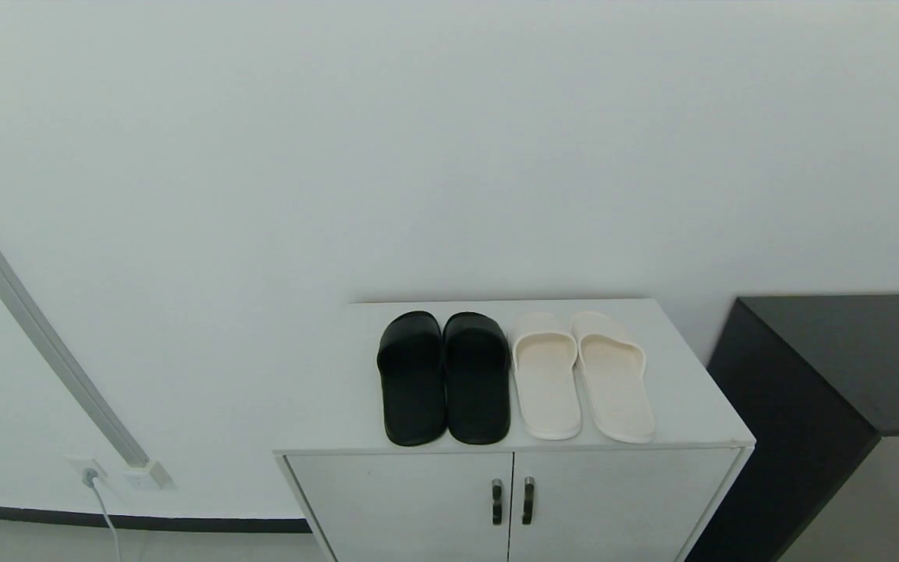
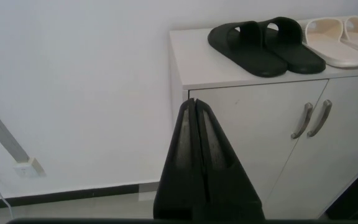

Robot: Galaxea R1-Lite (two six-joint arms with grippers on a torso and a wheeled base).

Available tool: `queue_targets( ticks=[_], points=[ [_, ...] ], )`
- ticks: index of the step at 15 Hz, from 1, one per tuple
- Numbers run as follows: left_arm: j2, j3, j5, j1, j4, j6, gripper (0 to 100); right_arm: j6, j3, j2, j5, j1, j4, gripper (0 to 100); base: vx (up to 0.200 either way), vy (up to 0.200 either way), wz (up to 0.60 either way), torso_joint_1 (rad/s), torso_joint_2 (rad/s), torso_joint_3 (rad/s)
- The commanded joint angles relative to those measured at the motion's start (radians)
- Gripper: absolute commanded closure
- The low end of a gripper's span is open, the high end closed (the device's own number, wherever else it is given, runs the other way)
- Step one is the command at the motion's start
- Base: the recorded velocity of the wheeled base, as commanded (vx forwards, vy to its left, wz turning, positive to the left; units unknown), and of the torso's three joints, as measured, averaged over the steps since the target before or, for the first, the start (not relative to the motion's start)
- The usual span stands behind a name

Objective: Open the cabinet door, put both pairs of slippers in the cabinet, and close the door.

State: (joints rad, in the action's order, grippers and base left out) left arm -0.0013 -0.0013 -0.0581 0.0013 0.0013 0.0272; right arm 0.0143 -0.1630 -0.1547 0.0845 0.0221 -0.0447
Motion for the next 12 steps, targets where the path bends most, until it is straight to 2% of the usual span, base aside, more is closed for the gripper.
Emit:
queue_targets(
  ticks=[1, 3, 4, 5, 6, 7, 8, 11, 12],
  points=[
    [0.001, 0.0, 0.0, 0.0, 0.0, 0.0, 100, -0.03, 0.005, -0.401, 0.115, 0.024, 0.114, 0, 0.0, 0.0, 0.0, 0.0, 0.0, 0.0],
    [0.001, 0.0, 0.0, 0.0, 0.0, 0.0, 100, -0.027, -0.018, -0.646, 0.106, 0.082, 0.332, 0, 0.0, 0.0, 0.0, 0.0, 0.0, 0.0],
    [0.001, 0.001, 0.0, -0.001, 0.0, 0.0, 100, 0.013, -0.055, -0.806, 0.049, 0.171, 0.46, 0, 0.0, 0.0, 0.0, 0.0, 0.0, 0.0],
    [0.001, 0.0, 0.0, 0.0, 0.0, 0.0, 100, 0.069, -0.096, -0.888, -0.048, 0.285, 0.503, 0, 0.0, 0.0, 0.0, 0.0, 0.0, 0.0],
    [0.001, 0.001, 0.0, 0.0, 0.0, 0.0, 100, 0.138, -0.148, -0.957, -0.172, 0.43, 0.514, 0, 0.0, 0.0, 0.0, 0.0, 0.0, 0.0],
    [0.001, 0.001, 0.0, 0.0, 0.0, 0.0, 100, 0.165, -0.176, -0.991, -0.226, 0.492, 0.514, 0, 0.0, 0.0, 0.0, 0.0, 0.0, 0.0],
    [0.001, 0.001, 0.0, 0.0, 0.0, 0.0, 100, 0.207, -0.259, -1.082, -0.322, 0.576, 0.516, 0, 0.0, 0.0, 0.0, 0.0, 0.0, 0.0],
    [0.001, 0.001, 0.0, 0.0, 0.0, -0.001, 100, 0.234, -0.421, -1.249, -0.377, 0.631, 0.514, 0, 0.0, 0.0, 0.0, 0.0, 0.0, 0.0],
    [0.001, 0.001, 0.0, 0.0, 0.0, -0.001, 100, 0.254, -0.471, -1.315, -0.437, 0.664, 0.516, 0, 0.0, 0.0, 0.0, 0.0, 0.0, 0.0]
  ],
)
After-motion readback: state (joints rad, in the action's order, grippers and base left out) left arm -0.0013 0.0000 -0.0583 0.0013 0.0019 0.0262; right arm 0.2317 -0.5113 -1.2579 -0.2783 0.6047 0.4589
